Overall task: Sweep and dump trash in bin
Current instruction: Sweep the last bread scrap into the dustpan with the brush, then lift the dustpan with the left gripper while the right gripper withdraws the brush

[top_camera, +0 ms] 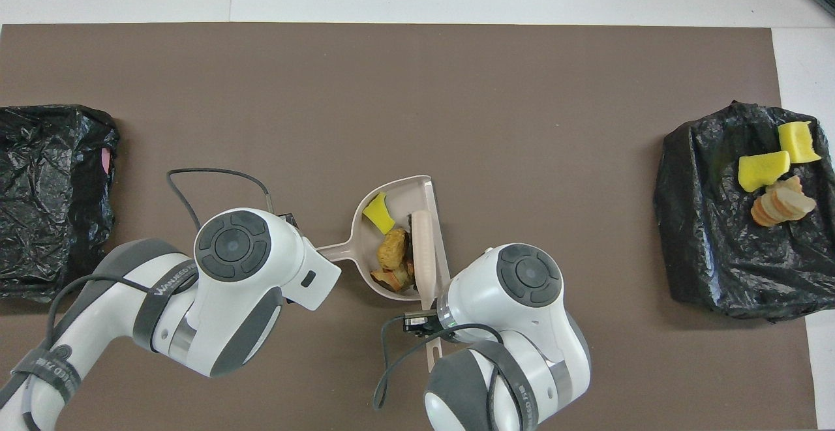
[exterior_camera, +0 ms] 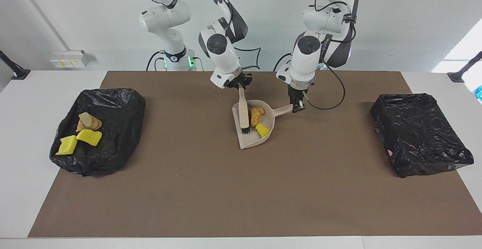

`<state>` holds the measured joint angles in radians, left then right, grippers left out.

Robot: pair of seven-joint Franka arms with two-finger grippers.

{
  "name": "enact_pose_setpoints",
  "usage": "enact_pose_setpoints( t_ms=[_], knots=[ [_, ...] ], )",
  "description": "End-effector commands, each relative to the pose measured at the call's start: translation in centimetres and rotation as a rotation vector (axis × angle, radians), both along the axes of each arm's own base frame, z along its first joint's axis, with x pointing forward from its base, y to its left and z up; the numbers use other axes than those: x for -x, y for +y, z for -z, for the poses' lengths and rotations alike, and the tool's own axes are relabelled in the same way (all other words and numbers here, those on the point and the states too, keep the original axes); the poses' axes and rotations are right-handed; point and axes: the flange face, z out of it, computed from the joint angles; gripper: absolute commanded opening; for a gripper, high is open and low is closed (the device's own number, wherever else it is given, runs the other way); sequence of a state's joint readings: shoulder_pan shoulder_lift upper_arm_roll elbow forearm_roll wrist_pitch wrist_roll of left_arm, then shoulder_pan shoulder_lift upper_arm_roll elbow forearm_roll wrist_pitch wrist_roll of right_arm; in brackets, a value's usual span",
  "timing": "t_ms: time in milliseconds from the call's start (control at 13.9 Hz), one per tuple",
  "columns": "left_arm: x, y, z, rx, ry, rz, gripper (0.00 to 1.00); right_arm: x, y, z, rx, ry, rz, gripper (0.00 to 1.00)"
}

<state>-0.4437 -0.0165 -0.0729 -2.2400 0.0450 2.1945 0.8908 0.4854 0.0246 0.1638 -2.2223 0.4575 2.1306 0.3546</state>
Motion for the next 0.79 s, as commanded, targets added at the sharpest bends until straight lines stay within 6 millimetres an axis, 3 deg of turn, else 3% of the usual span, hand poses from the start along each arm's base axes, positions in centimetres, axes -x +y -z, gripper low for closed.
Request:
enact_pose_setpoints(
  t_ms=[0, 432, 576, 720],
  knots=[
    [-0.3, 0.3, -0.5, 0.01, -0.023, -0.023, 0.0, -0.4, -1.0, -1.4, -0.023, 0.041, -0.021, 0.0],
    [-0.2, 0.7, -0.3, 0.004, -0.011, -0.165, 0.0, -2.2, -6.6, -6.7, 0.117, 0.002, -0.072, 0.0],
    [-1.1, 2.4, -0.8, 0.012, -0.017, -0.214, 0.0, -2.1, -7.0, -8.3, 0.158, -0.015, -0.088, 0.0],
    [-2.8, 5.3, -2.7, 0.041, -0.028, -0.287, 0.0, -1.1, -6.4, -10.2, 0.177, -0.052, -0.064, 0.0]
  ],
)
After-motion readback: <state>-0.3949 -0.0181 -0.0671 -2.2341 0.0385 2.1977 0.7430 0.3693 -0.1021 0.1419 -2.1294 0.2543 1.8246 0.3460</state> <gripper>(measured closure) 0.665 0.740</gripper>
